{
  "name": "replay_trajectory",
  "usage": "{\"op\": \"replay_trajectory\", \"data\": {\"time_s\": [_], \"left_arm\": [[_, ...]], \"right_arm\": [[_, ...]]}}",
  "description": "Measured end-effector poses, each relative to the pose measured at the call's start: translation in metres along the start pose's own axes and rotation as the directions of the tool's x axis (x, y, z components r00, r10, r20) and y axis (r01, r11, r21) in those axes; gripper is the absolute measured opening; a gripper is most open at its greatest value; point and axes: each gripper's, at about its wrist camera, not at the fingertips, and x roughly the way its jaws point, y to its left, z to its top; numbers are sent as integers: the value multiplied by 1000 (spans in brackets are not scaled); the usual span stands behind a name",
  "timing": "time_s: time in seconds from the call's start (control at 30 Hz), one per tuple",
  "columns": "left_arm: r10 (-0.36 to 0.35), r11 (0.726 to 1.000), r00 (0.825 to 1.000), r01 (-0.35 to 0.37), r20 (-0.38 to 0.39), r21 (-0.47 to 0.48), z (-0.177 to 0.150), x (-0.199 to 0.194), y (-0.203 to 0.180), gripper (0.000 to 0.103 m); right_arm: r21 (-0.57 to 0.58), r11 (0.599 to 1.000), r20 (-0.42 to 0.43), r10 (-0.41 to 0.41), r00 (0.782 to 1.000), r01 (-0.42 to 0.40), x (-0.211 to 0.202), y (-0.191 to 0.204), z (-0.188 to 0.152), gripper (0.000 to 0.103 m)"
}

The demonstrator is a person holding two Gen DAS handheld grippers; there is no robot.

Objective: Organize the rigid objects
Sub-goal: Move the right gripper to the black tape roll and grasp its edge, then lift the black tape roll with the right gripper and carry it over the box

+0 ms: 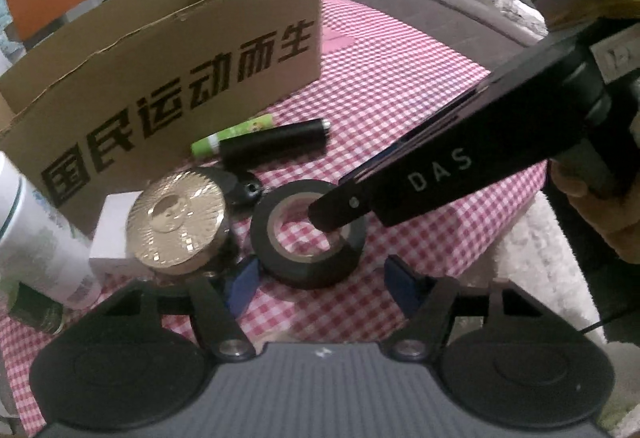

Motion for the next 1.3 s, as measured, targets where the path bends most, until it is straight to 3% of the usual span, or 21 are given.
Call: {"op": "replay_trajectory", "data": {"time_s": [0.13, 0.37, 0.57, 0.77, 1.3], "left_arm": [[-40, 999, 999, 40, 8, 22, 1, 3, -10, 69], [19, 998, 999, -20, 29, 54, 3, 8, -17, 69], [14, 997, 1000, -16, 25, 70, 9, 17, -17, 73], [7, 999, 999, -8, 34, 54, 10, 15, -18, 63], [1, 999, 1000, -2, 20, 41, 12, 14, -19, 67]], "right_arm": [[21, 1000, 8, -22, 1000, 21, -8, -7, -6, 26], [50, 999, 20, -18, 1000, 17, -16, -12, -13, 26], [44, 999, 23, -18, 1000, 17, -16, -10, -10, 26], [29, 999, 17, -26, 1000, 26, -17, -9, -10, 27], [31, 999, 16, -26, 1000, 25, -19, -10, -13, 27]]}}
